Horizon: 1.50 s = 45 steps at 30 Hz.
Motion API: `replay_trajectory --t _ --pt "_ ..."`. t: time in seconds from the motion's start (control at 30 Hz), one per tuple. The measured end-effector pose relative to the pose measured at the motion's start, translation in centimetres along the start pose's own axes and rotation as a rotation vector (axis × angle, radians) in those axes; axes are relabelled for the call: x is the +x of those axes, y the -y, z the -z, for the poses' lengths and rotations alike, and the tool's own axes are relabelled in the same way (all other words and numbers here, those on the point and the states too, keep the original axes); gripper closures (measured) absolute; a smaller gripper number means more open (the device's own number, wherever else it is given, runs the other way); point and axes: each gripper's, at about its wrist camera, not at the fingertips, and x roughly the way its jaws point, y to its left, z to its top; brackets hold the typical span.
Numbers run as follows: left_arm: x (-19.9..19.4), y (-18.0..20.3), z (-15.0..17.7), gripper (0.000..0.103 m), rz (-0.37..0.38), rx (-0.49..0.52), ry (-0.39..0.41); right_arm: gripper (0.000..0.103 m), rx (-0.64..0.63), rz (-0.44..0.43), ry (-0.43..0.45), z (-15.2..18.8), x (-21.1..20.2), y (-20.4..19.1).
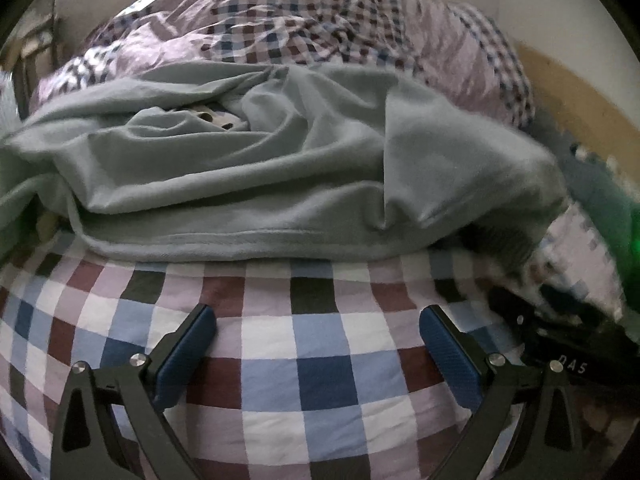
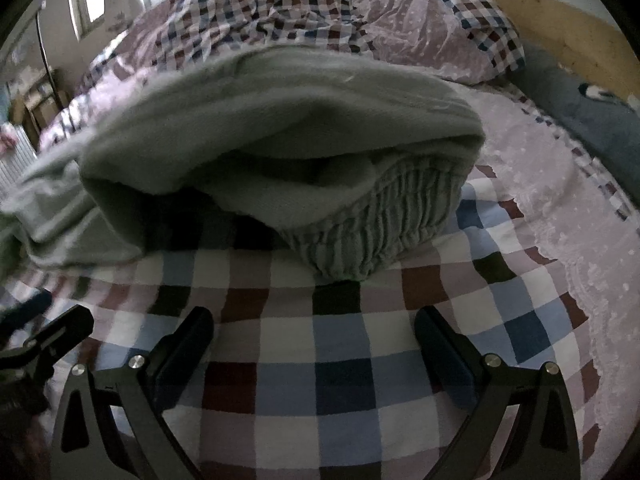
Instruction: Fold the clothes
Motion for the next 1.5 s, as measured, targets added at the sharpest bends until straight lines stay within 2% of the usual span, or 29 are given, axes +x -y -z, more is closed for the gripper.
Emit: replay_trajectory --t 0.17,0.3,0.5,0.57,0.67,0.73,0.9,1.07,1.27,1.3,1.37,1.4,1.5 --pt "-1.0 -3.3 -0.6 0.001 0.172 -0.200 0.011 0.000 0.176 -0.211 0.009 -0.9 -1.2 3.9" --pt "-1.2 -5.0 -0.6 0.001 0.277 -0.311 0.009 0.000 0.334 -0.361 0.037 -1.3 -2.9 6.6" --pt "-1.0 -5.2 -1.0 0.006 0.498 -0.388 -0.030 0.001 0.316 -0.257 0.094 -2.5 -3.9 9.8" --pt "-0.4 -4.7 -1.5 0.006 0.569 -0.392 -0.053 0.005 0.214 -0.193 0.089 -3.0 -3.4 9.9" --pt "0.0 -3.2 -1.7 0.006 0.704 -0.396 -0.112 0.013 0.106 -0.145 0.051 -3.3 -2.1 9.6" --pt "0.4 -2.4 -2.0 0.006 0.798 -0.416 -0.143 0.018 0.052 -0.157 0.032 -3.1 -1.4 9.7" --pt "1.8 -1.1 -2.1 0.006 0.956 -0.534 -0.192 0.018 -0.086 -0.221 0.049 -4.1 -0.3 9.0" --pt "2.7 -1.5 -2.5 0.006 0.997 -0.632 -0.199 0.018 -0.166 -0.271 0.047 -4.9 0.7 8.7" --pt "3.3 -1.4 -3.0 0.006 1.024 -0.693 -0.204 0.033 -0.213 -0.337 0.024 -5.1 1.4 8.3" --pt "3.4 -1.4 -3.0 0.006 1.026 -0.694 -0.206 0.038 -0.230 -0.331 0.017 -5.1 1.5 8.0" --pt "3.4 -1.4 -2.9 0.006 1.029 -0.696 -0.208 0.066 -0.263 -0.292 0.009 -5.2 1.6 7.6" --pt "3.7 -1.3 -2.9 0.007 1.029 -0.700 -0.206 0.086 -0.288 -0.236 0.010 -5.2 1.5 7.3" --pt "5.0 -1.1 -2.4 0.009 1.026 -0.706 -0.209 0.090 -0.353 -0.140 0.031 -5.2 0.6 6.8"
